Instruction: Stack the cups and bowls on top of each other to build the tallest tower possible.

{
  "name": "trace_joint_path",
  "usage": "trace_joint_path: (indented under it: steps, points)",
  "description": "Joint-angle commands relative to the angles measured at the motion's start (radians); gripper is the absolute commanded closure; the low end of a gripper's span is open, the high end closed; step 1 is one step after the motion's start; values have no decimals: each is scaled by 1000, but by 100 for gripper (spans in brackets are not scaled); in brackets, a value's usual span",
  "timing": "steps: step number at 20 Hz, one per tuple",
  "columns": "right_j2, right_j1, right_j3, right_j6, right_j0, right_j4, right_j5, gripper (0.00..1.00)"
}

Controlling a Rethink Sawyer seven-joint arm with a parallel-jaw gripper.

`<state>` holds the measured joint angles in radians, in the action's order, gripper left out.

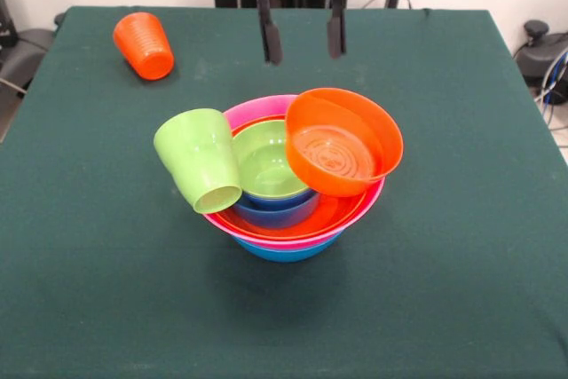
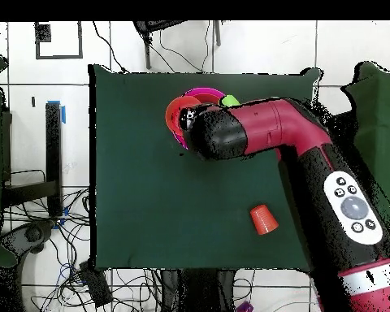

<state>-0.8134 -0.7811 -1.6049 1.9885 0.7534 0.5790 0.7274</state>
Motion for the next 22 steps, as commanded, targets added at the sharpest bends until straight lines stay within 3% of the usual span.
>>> trace_joint_path:
  steps: [1, 5, 11, 14, 22]
  points:
    - [-24, -106, -101, -174, 4, -62, 156, 0]
    - [-38, -162, -130, -200, 31, -104, 179, 0]
    - [-18, -165, -142, -227, 63, -56, 126, 0]
    - [-32, -189, -149, -237, 83, -75, 140, 0]
    - [-33, -179, -144, -246, 106, -46, 119, 0]
